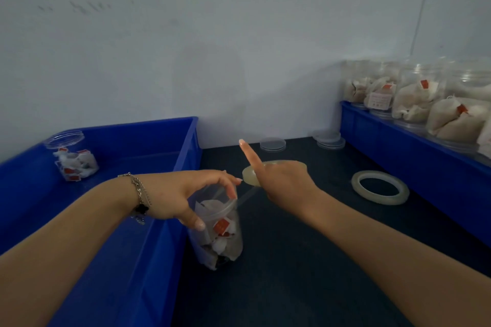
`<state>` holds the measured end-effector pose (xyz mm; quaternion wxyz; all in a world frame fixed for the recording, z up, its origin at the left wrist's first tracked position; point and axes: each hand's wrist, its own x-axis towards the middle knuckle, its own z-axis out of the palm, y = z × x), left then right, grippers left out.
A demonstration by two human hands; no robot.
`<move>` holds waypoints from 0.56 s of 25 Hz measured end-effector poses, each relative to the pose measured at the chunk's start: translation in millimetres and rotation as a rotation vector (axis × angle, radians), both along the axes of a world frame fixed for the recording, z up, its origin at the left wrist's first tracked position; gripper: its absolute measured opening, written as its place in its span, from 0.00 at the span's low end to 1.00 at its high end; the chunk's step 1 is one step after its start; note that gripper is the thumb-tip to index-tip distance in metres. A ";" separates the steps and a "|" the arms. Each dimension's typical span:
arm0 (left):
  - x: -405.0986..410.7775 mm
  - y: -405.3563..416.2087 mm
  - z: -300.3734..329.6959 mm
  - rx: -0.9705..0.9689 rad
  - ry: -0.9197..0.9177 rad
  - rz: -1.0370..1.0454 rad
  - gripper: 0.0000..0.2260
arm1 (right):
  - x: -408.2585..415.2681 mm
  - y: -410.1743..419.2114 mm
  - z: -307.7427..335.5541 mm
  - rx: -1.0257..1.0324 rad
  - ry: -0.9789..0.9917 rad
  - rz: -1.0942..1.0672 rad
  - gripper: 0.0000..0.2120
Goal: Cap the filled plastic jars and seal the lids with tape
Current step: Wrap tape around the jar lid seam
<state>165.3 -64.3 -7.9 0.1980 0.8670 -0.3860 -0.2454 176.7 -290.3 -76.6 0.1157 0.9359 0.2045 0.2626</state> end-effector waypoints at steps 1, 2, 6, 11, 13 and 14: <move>-2.0 -0.5 0.4 -0.008 0.008 0.011 0.30 | 2.6 3.9 -0.4 0.027 0.007 -0.019 0.49; -4.0 -1.2 0.6 -0.011 0.003 0.018 0.32 | 5.1 8.4 0.2 0.050 0.011 -0.035 0.49; -16.3 -5.0 7.1 -0.007 0.038 0.078 0.30 | 12.5 27.8 4.8 0.112 0.047 -0.072 0.48; -33.1 -29.8 -6.1 -0.194 -0.298 0.442 0.40 | 11.1 39.4 -5.7 0.079 0.130 -0.066 0.45; -36.9 -42.4 -18.8 0.123 -0.596 0.492 0.52 | 10.9 39.2 -7.7 0.130 0.168 -0.079 0.46; -36.0 -45.8 -24.8 0.244 -0.704 0.489 0.50 | 11.0 38.8 -5.9 0.153 0.169 -0.088 0.46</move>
